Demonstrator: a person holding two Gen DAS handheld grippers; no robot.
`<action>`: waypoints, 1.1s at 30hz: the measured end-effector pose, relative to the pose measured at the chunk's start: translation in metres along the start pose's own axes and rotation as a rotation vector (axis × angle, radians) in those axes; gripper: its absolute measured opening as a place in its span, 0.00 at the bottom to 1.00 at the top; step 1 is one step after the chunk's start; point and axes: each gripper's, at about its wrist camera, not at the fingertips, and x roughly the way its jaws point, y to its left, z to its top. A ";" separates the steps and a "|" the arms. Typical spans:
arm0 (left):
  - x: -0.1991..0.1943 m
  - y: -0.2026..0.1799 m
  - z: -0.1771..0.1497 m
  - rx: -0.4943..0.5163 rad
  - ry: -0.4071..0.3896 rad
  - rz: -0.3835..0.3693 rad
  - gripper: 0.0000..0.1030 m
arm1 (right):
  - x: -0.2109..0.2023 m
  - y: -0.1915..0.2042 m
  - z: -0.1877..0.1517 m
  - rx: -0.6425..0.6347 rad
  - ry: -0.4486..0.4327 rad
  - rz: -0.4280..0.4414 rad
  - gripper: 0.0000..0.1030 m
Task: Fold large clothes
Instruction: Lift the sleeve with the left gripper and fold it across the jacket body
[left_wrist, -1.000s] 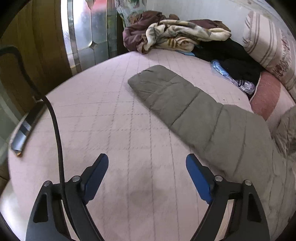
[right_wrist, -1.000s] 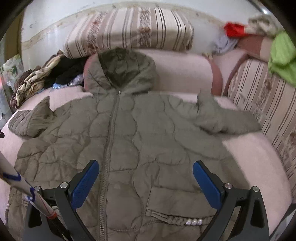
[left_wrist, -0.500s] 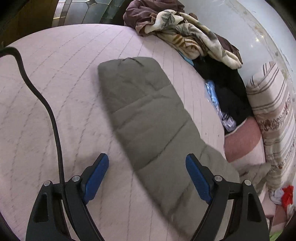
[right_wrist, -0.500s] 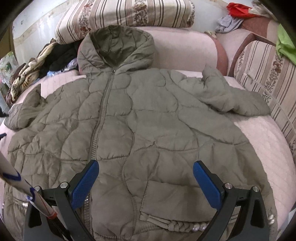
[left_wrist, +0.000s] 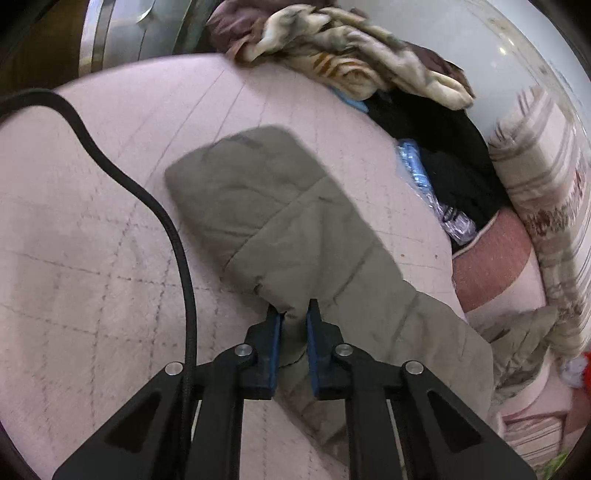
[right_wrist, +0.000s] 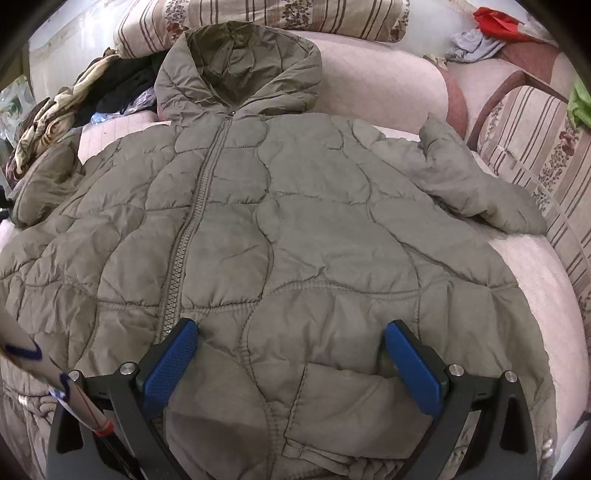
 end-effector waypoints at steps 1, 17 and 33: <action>-0.007 -0.008 -0.002 0.015 -0.008 -0.012 0.10 | -0.001 0.001 0.000 -0.002 -0.004 -0.004 1.00; -0.127 -0.208 -0.174 0.621 0.016 -0.389 0.08 | -0.020 -0.011 0.004 0.080 -0.047 0.065 1.00; -0.157 -0.189 -0.297 0.804 0.053 -0.173 0.52 | -0.024 -0.092 0.012 0.400 -0.062 0.163 1.00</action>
